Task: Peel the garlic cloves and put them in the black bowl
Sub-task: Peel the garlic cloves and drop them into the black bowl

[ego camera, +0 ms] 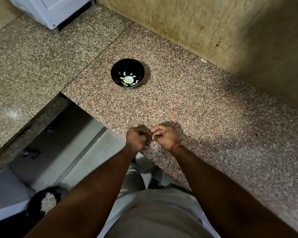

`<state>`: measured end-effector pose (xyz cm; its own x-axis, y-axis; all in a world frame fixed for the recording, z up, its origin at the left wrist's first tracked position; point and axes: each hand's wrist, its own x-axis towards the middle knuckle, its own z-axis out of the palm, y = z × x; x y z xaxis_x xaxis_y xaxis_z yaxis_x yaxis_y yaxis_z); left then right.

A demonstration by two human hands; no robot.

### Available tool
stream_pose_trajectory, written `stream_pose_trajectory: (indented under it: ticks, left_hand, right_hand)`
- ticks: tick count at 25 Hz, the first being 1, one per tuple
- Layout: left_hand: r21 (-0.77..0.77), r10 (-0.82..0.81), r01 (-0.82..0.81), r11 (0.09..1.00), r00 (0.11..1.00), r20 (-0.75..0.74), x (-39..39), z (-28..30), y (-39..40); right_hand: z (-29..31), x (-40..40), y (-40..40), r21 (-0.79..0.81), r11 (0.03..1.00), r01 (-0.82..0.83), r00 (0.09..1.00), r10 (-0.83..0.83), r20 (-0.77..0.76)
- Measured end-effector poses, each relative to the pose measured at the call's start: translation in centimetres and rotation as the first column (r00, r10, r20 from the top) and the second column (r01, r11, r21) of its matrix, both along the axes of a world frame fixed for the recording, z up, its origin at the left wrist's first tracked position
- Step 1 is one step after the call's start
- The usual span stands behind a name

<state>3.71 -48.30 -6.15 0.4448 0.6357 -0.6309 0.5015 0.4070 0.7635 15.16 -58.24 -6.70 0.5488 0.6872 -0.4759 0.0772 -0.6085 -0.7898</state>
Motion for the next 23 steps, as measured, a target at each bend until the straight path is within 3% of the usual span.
stream_pose_trajectory:
  ticks: [3, 6, 10, 12, 23]
  left_hand:
    - [-0.061, 0.025, -0.026, 0.998, 1.0, -0.015, -0.1, 0.1, 0.0]
    - [-0.118, -0.045, 0.042, 0.992, 0.999, -0.02, -0.5, 0.3, -0.2]
    - [-0.007, -0.156, 0.156, 0.988, 0.986, -0.064, -0.8, 0.4, 0.2]
    - [0.043, -0.166, 0.17, 0.984, 0.983, -0.08, -1.1, 0.1, 0.7]
    - [0.014, -0.14, 0.145, 0.989, 0.971, -0.193, -0.8, 0.0, 1.2]
  right_hand:
    - [-0.4, -0.7, -0.2, 0.033, 0.999, -0.002, 0.993, -0.002, 0.118]
    - [-0.8, -0.9, -0.4, 0.022, 0.994, -0.106, 0.956, 0.096, 0.276]
    - [-1.6, -1.4, -0.5, -0.068, 0.97, -0.233, 0.852, 0.237, 0.467]
    - [-1.8, -1.6, -0.4, -0.084, 0.963, -0.256, 0.832, 0.263, 0.489]
    - [-1.3, -1.3, -0.3, -0.12, 0.947, -0.297, 0.801, 0.315, 0.509]
